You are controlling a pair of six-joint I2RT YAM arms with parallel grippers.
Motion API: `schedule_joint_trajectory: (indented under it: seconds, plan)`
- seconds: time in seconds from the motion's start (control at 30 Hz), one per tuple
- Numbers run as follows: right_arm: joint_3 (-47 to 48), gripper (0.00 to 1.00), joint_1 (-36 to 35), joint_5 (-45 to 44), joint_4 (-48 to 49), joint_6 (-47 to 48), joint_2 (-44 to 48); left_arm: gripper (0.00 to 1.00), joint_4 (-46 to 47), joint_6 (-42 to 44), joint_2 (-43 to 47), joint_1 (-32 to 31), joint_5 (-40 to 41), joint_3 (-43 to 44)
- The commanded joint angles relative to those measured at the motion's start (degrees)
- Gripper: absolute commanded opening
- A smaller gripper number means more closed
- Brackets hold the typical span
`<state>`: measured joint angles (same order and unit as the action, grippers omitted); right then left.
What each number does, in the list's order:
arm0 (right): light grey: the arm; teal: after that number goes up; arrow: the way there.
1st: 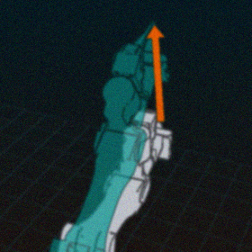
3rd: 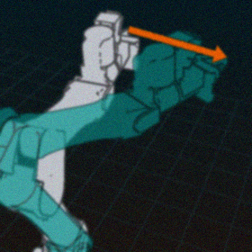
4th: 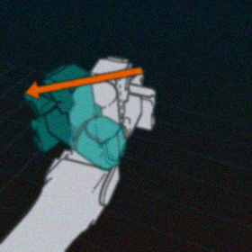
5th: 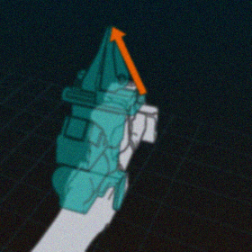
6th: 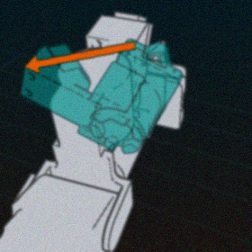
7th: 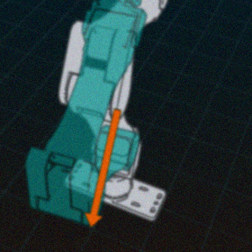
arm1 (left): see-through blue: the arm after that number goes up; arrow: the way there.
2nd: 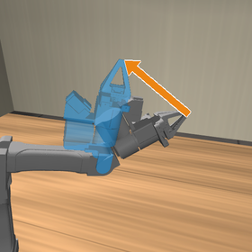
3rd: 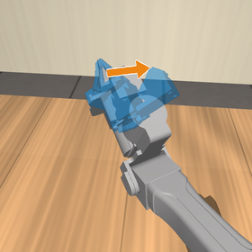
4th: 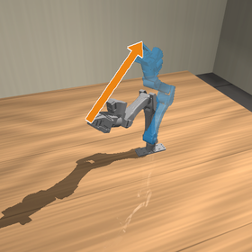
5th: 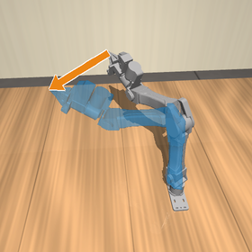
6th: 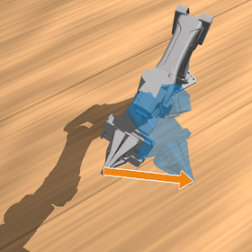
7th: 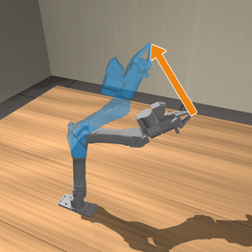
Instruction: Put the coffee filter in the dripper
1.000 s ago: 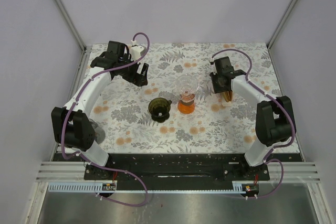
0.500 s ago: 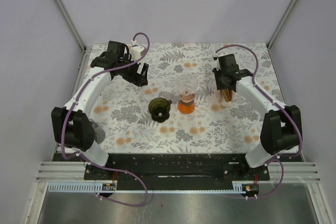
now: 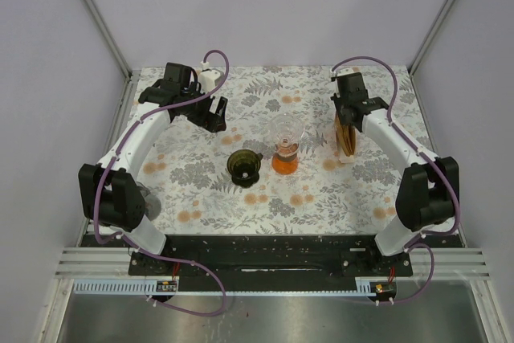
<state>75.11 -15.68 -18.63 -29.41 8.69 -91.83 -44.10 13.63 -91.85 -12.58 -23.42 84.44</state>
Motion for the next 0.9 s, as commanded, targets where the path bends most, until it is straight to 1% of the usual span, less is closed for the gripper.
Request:
schedule_joint_trajectory:
  seconds: [0.0,0.87]
  plan:
    - [3.5,0.24,0.9,-2.6,0.8,4.7,-2.9,0.88,0.9,0.9,2.4,0.2,-1.6,1.2]
    - [6.2,0.22,2.3,-3.5,0.8,7.9,-10.3,0.88,0.8,0.9,2.3,0.2,-1.6,1.2]
